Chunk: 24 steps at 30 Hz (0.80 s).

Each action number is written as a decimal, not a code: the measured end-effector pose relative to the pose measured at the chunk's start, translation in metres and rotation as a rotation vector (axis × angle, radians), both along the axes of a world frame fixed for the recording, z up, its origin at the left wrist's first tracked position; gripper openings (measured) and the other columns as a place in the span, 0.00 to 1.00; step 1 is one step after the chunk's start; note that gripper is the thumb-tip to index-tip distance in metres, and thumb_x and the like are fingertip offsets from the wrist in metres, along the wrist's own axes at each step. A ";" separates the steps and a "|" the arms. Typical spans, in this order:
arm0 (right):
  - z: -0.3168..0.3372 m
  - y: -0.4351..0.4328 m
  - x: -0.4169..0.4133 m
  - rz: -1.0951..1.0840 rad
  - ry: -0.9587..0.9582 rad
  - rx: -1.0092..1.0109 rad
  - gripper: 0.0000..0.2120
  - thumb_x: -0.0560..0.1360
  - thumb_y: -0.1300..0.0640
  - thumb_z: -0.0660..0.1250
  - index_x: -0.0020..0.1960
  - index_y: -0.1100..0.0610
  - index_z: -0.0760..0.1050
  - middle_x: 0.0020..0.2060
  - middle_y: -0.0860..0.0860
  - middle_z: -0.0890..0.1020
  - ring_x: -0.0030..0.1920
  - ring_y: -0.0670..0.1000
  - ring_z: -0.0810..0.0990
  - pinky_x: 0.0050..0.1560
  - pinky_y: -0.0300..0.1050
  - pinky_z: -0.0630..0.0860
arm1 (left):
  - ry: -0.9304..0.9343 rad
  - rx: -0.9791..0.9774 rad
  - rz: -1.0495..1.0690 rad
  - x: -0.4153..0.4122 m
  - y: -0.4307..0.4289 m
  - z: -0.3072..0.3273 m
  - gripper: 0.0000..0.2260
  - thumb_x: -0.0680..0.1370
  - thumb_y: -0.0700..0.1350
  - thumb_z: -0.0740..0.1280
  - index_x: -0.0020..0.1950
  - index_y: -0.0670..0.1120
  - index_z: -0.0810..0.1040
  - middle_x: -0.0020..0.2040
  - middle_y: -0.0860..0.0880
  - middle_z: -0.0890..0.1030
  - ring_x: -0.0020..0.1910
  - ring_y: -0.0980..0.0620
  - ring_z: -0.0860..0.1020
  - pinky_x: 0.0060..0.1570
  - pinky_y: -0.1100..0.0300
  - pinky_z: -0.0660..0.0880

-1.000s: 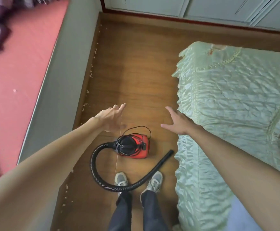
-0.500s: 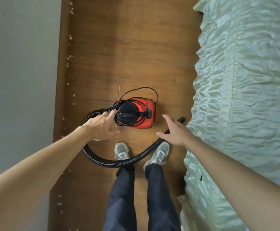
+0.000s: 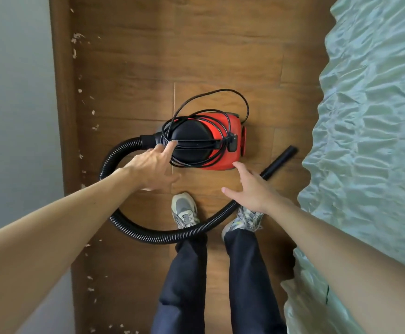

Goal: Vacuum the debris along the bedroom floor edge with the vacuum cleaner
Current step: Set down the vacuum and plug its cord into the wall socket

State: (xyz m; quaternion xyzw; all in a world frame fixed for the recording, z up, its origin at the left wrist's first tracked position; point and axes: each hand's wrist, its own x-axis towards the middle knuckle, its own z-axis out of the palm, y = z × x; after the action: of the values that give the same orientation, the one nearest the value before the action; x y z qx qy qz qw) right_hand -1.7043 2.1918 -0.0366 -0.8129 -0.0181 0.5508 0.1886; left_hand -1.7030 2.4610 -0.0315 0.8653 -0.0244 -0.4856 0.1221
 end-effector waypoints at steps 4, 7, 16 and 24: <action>-0.025 0.013 0.004 -0.165 0.003 0.004 0.36 0.78 0.39 0.63 0.78 0.50 0.52 0.68 0.55 0.73 0.65 0.56 0.74 0.64 0.55 0.72 | -0.013 0.018 0.016 0.008 0.005 -0.019 0.35 0.79 0.56 0.65 0.79 0.45 0.51 0.69 0.39 0.70 0.67 0.37 0.72 0.60 0.42 0.73; -0.047 0.029 0.015 -0.437 0.018 0.005 0.31 0.78 0.40 0.62 0.75 0.54 0.61 0.59 0.53 0.77 0.58 0.54 0.78 0.60 0.53 0.76 | -0.065 0.056 0.043 0.011 0.009 -0.033 0.30 0.81 0.54 0.63 0.77 0.42 0.56 0.67 0.38 0.71 0.66 0.35 0.72 0.59 0.41 0.73; -0.084 0.071 0.055 -1.212 0.027 -0.046 0.18 0.77 0.44 0.67 0.55 0.58 0.77 0.46 0.53 0.82 0.39 0.50 0.78 0.35 0.42 0.77 | -0.262 0.106 0.064 0.010 0.012 -0.058 0.17 0.80 0.44 0.64 0.66 0.39 0.67 0.61 0.39 0.75 0.61 0.36 0.73 0.54 0.41 0.74; -0.098 0.071 0.062 -1.334 -0.029 -0.066 0.10 0.75 0.54 0.71 0.51 0.60 0.78 0.40 0.53 0.81 0.29 0.48 0.73 0.26 0.38 0.66 | -0.368 0.202 -0.057 0.014 0.014 -0.068 0.13 0.79 0.39 0.63 0.63 0.42 0.71 0.58 0.38 0.73 0.57 0.36 0.73 0.48 0.43 0.73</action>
State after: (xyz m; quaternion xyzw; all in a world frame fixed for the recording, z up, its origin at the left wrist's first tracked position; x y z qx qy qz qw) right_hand -1.6418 2.2628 -0.1349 -0.6627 0.5029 0.3054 0.4634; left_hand -1.6885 2.4745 -0.0990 0.9462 -0.0219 -0.3225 0.0146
